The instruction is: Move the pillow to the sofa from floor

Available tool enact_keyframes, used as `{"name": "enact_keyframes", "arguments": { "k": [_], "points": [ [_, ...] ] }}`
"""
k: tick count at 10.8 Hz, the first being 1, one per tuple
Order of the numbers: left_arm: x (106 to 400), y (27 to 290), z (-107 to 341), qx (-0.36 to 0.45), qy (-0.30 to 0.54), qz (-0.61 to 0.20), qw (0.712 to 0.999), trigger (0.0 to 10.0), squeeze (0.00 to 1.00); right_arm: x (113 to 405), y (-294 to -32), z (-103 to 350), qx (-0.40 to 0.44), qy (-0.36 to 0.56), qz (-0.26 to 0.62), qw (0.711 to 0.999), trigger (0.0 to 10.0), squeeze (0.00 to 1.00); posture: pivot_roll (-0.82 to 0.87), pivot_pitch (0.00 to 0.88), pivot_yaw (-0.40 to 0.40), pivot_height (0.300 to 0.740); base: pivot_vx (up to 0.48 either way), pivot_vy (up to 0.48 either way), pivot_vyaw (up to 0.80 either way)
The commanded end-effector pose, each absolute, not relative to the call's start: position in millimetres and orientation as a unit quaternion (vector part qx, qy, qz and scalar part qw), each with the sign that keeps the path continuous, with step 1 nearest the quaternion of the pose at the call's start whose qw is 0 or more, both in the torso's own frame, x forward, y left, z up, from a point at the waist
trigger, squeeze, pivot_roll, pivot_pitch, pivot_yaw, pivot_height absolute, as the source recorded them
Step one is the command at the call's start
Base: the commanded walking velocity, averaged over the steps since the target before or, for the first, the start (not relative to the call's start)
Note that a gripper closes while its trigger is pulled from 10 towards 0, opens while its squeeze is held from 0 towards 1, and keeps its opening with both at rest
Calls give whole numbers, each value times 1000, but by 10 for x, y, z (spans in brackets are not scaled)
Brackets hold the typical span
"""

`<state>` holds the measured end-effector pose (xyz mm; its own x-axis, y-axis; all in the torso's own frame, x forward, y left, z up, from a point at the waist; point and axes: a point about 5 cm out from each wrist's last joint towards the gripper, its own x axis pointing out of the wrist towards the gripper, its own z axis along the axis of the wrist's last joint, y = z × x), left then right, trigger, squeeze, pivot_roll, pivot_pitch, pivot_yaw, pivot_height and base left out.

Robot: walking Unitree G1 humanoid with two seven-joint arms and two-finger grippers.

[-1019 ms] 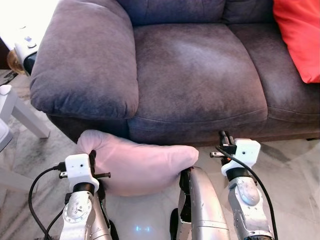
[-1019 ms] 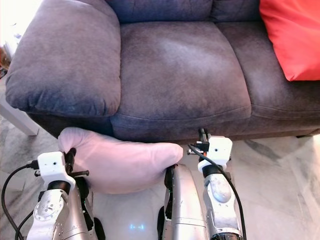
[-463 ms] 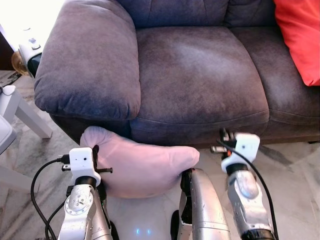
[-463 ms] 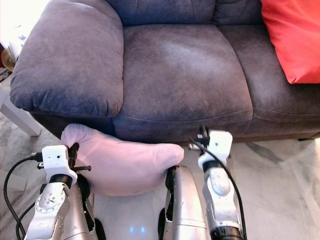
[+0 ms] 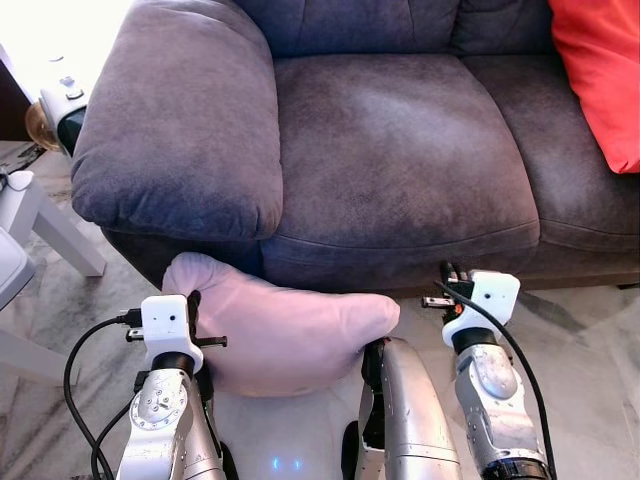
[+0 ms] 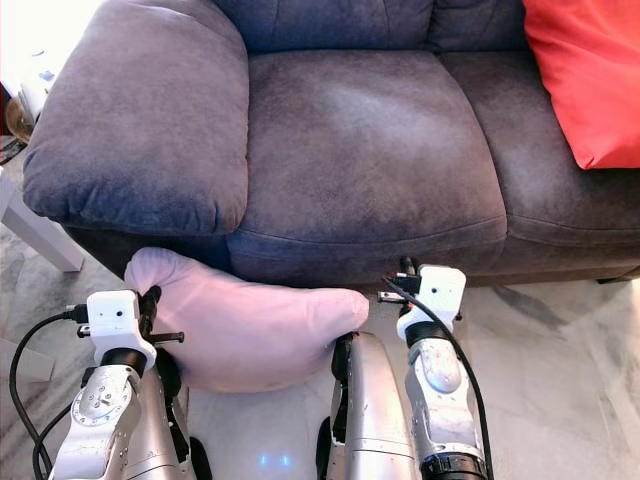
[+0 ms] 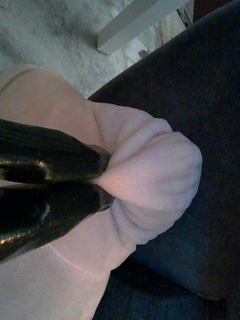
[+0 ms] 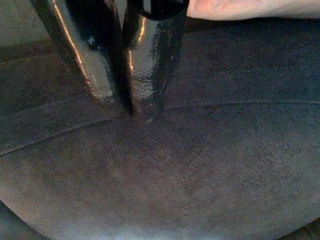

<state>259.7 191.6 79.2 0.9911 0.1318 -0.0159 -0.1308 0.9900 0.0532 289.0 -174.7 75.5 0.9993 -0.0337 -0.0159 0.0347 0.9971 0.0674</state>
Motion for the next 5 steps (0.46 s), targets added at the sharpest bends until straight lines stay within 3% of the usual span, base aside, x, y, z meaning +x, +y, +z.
{"name": "enact_keyframes", "arguments": {
  "k": [1, 3, 5],
  "points": [
    [2672, 1921, 1065, 28, -56, 66, 996, 10000, 0, 2881, -1780, 768, 30, 2, -20, 999, 10000, 0, 94, 111, -73, 507, 0, 0, 0],
    [2674, 1913, 1064, 26, -58, 64, 996, 10000, 0, 2884, -1763, 760, 35, 6, -18, 999, 10000, 0, 96, 108, -74, 537, 0, 0, 0],
    [2674, 1912, 1064, 25, -58, 63, 996, 10000, 0, 2887, -1753, 760, 35, 7, -14, 999, 10000, 0, 93, 109, -74, 537, 0, 0, 0]
  ]
}}
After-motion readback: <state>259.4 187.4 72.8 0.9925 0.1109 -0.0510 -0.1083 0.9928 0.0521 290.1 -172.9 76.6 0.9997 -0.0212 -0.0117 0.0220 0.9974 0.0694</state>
